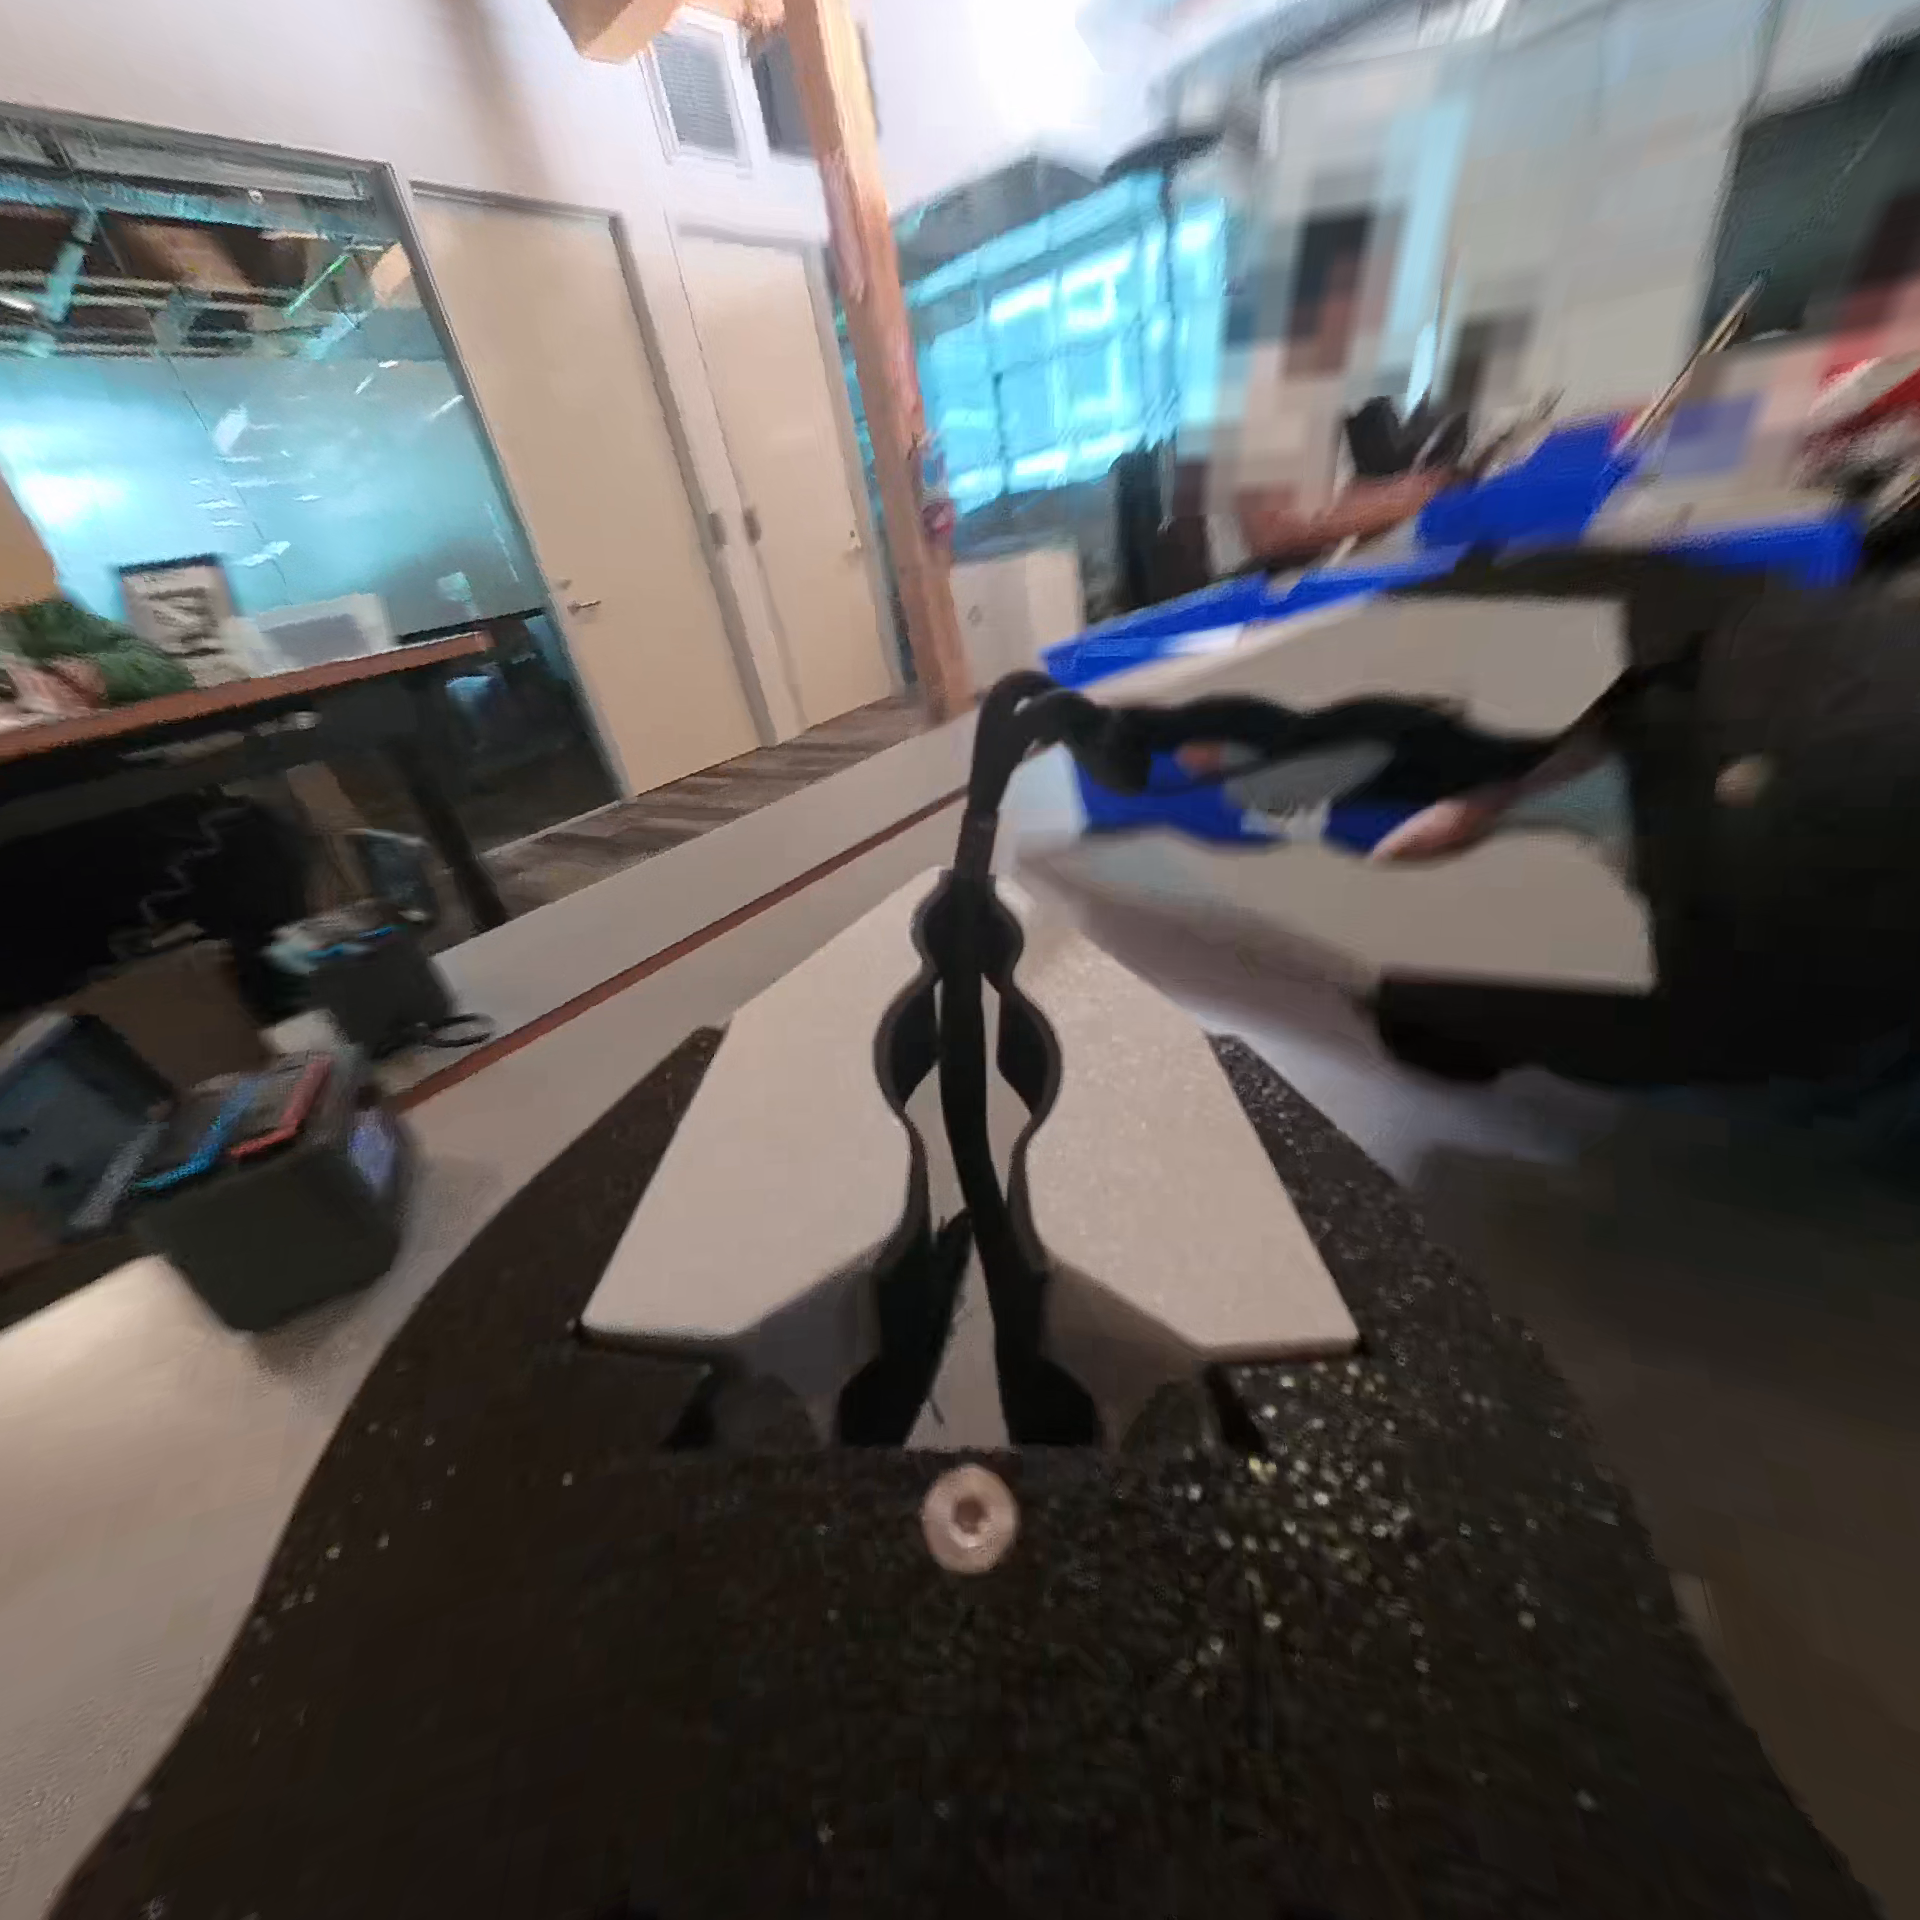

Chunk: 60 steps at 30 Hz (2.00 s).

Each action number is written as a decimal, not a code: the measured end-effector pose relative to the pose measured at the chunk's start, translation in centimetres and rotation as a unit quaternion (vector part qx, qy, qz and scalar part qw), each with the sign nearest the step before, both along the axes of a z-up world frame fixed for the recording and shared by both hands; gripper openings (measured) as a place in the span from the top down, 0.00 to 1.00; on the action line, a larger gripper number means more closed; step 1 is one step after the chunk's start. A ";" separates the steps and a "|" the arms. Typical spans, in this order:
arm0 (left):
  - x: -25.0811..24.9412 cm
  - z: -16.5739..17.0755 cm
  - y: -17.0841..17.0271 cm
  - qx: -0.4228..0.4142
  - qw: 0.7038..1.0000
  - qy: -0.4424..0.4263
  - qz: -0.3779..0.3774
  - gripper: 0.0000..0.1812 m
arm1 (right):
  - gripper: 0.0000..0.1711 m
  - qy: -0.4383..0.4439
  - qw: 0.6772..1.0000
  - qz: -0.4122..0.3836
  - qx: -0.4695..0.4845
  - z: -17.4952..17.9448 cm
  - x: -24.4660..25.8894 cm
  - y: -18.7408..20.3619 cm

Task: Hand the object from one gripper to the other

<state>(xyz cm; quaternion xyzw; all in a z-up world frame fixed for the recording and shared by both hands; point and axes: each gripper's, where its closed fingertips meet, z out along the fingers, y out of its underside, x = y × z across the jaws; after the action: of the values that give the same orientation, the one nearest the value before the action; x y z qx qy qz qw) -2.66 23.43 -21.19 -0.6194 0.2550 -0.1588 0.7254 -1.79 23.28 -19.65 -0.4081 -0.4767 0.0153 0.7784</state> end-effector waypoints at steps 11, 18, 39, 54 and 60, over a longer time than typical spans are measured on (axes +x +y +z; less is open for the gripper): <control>-0.4 4.6 -3.9 -0.053 0.880 -0.345 -0.322 0.99 | 0.77 0.087 0.779 0.383 -0.488 -2.0 -2.8 -6.1; 1.5 4.1 -4.8 -0.068 0.877 -0.311 -0.359 1.00 | 0.89 0.127 0.720 0.420 -0.538 -0.9 -2.1 -6.0; 0.5 3.1 -1.8 -0.085 0.917 -0.307 -0.242 0.52 | 1.00 0.030 0.934 -0.350 -0.058 11.0 22.6 4.4; -0.2 2.8 -0.9 -0.092 0.918 -0.323 -0.211 0.61 | 0.75 0.010 0.903 -0.406 -0.138 8.1 22.9 6.0; -2.0 2.8 0.1 -0.073 0.929 -0.332 -0.143 0.68 | 0.77 0.166 0.962 -0.101 -0.192 7.0 8.0 4.7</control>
<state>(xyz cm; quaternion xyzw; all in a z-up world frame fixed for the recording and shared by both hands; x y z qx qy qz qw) -4.70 23.52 -18.37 -0.5396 0.0727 -0.4757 0.6908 6.24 27.99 -12.64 -0.5878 -0.2851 0.0951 0.7511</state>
